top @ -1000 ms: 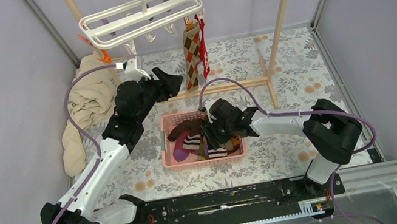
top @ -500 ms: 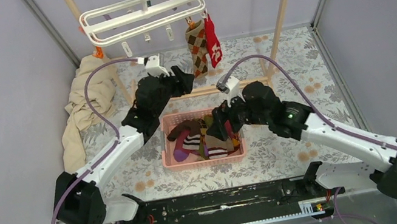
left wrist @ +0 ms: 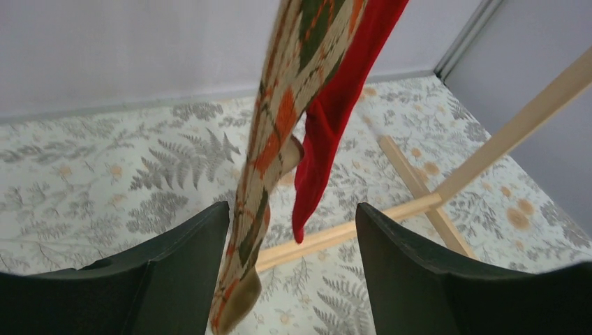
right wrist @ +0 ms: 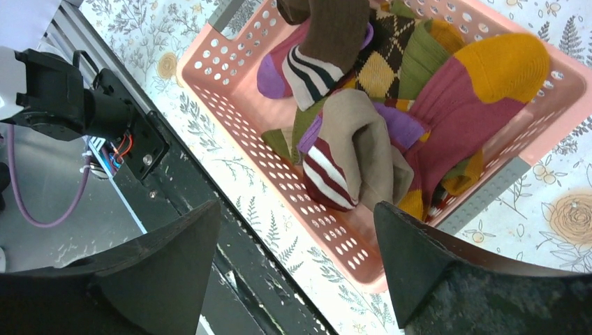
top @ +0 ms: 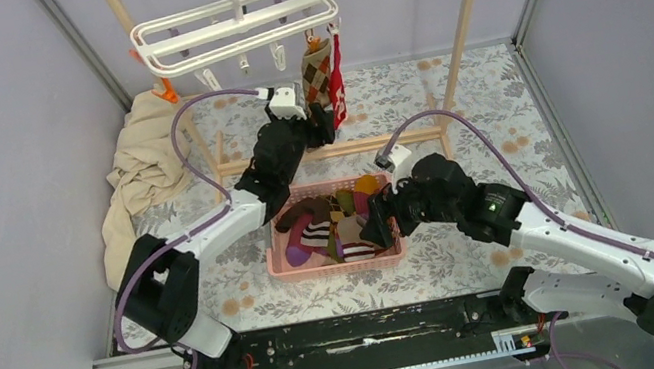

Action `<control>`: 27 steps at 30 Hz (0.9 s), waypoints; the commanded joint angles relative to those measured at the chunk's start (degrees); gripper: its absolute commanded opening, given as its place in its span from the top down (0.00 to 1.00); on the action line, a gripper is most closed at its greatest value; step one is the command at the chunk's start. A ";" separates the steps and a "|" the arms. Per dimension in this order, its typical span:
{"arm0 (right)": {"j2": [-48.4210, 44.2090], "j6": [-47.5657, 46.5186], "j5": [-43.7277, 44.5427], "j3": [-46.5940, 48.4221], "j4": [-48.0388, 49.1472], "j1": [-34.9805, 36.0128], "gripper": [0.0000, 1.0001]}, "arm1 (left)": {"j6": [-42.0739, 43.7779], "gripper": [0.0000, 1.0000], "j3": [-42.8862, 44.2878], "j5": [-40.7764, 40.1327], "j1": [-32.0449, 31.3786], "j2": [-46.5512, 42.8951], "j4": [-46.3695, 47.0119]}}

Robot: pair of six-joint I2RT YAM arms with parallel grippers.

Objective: Remove the socks clipped to the hanger
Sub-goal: Remove the sock from the hanger.

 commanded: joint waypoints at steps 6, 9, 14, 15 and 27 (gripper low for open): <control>-3.55 0.07 1.12 -2.33 0.15 -0.35 0.13 | 4.38 0.56 2.47 0.12 0.64 5.24 15.73; -3.81 0.07 0.65 -2.97 0.55 -0.47 0.13 | 3.56 0.76 4.57 1.34 1.15 6.63 14.26; -4.18 0.23 0.21 -3.54 0.82 -0.66 0.13 | 3.19 0.98 6.11 1.85 1.54 6.56 12.85; -4.12 0.27 0.16 -3.54 0.78 -0.65 0.13 | 3.20 0.99 6.16 1.92 1.50 6.27 12.40; -3.66 1.20 -0.72 -4.15 1.88 -0.77 0.13 | 1.77 0.25 5.81 1.89 1.53 5.15 9.53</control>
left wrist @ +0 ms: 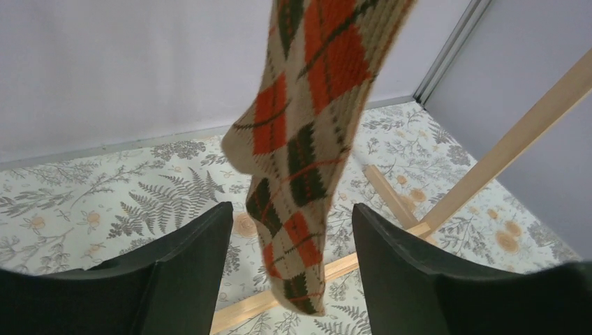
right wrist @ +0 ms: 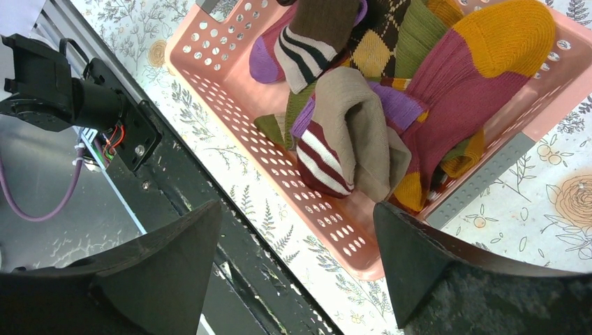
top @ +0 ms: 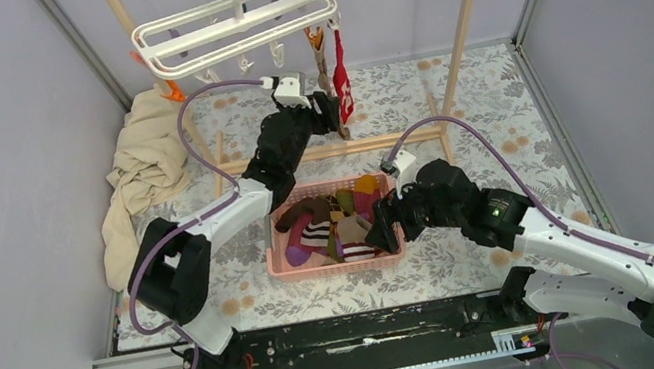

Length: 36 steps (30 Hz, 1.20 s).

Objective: Remove the socks clipped to the hanger
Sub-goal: Remove the sock from the hanger.

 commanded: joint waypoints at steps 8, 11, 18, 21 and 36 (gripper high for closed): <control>-0.89 0.61 -0.76 -1.09 2.78 -0.50 0.13 | -0.69 0.12 -2.45 -3.66 0.39 -5.01 1.78; -0.61 0.55 -1.09 -1.26 3.00 -0.50 0.13 | 0.31 0.10 -0.37 -3.70 0.39 -3.12 1.80; -1.43 -0.01 -0.45 -1.52 1.98 -0.61 0.13 | -0.16 0.11 4.54 -6.24 0.05 3.19 5.33; -1.93 -0.35 -0.16 -1.76 1.30 -0.68 0.13 | 0.34 0.21 5.18 -8.18 -0.01 4.45 7.54; -2.54 -1.28 -0.67 -2.49 1.10 -1.48 0.12 | -0.83 0.87 3.58 -1.55 -0.18 1.89 11.52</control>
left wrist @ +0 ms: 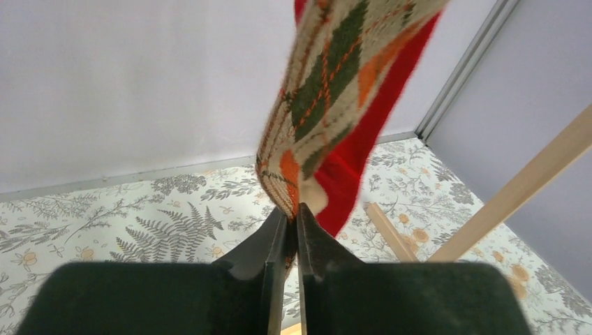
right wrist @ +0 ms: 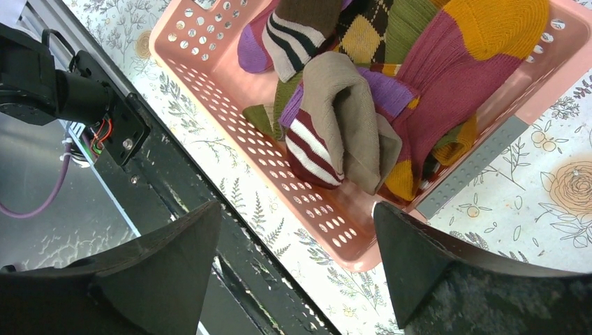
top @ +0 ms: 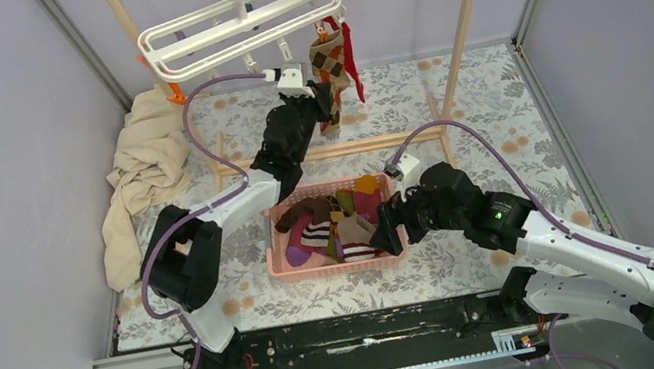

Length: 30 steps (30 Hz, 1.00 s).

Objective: Remove the socks clipped to the hanger
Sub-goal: Remove the sock from the hanger.

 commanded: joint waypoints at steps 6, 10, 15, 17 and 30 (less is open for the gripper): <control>-0.96 -0.25 0.22 0.53 1.32 -1.20 0.12 | -0.62 0.98 -3.81 2.86 -0.70 -8.15 4.22; 0.71 0.23 -2.64 1.66 3.57 -3.06 0.12 | -1.76 0.98 -6.03 3.80 -1.62 -12.29 1.75; 3.43 2.33 -9.54 2.22 8.89 -8.80 0.12 | -5.37 0.98 -7.63 6.62 -2.01 -17.30 -3.22; 4.57 3.74 -12.47 2.35 11.67 -11.36 0.12 | -7.19 0.98 -7.22 7.95 -2.08 -18.54 -6.41; 10.16 13.83 -23.15 -0.48 39.09 -20.23 0.02 | -18.79 0.97 -10.42 14.68 -2.33 -26.47 -13.14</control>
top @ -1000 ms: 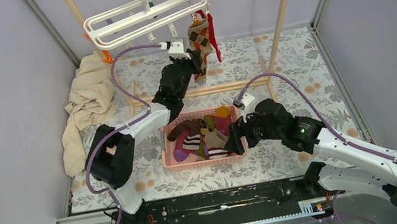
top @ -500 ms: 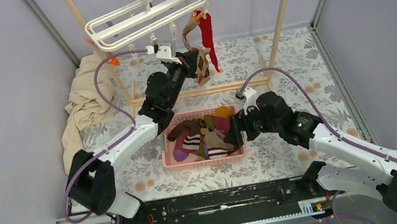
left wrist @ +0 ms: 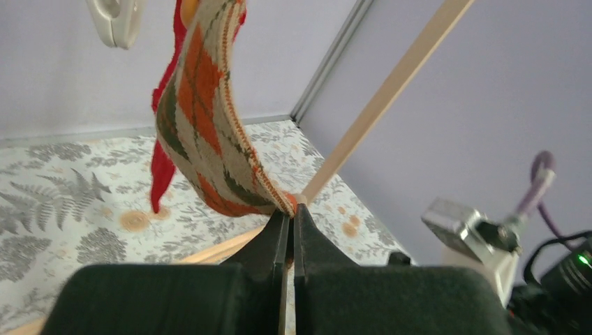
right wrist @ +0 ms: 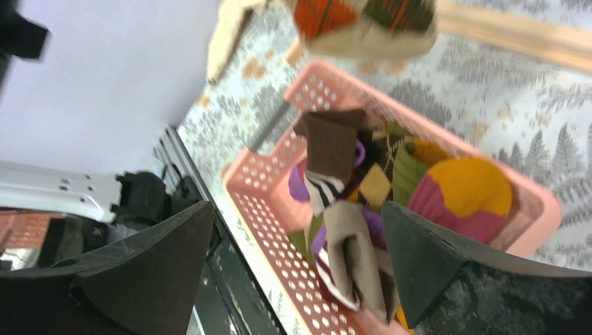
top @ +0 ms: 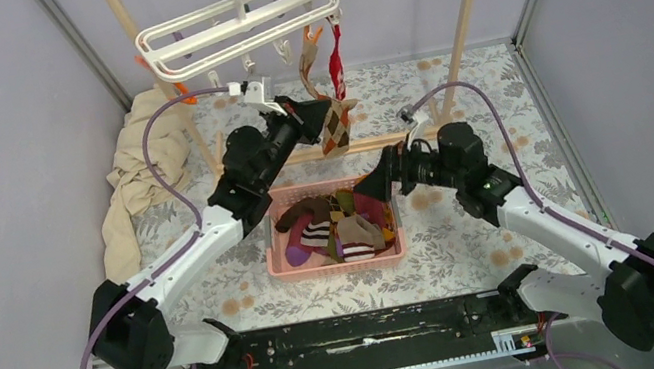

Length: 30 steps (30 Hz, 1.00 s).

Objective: Remove the socks clipped to the hanger
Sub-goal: Remove the sock from the hanger.

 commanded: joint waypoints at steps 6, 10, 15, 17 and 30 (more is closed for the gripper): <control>6.36 11.35 -8.77 -2.66 29.03 -8.20 0.02 | -10.97 0.97 -3.02 5.88 -0.32 -5.52 0.38; 11.95 15.23 -13.68 -2.90 41.32 -8.48 0.03 | -14.98 0.96 -5.07 7.58 -0.35 -6.56 2.90; 15.58 20.70 -17.19 -3.51 52.53 -8.49 0.05 | -16.79 0.95 -6.70 7.55 -0.28 -6.88 4.44; 15.94 21.43 -17.35 -3.43 53.70 -8.50 0.05 | -17.95 0.95 -7.64 7.69 -0.22 -6.59 5.89; 17.84 22.98 -16.70 -2.64 54.45 -8.49 0.13 | -25.97 0.95 -10.51 11.89 0.44 -3.64 14.88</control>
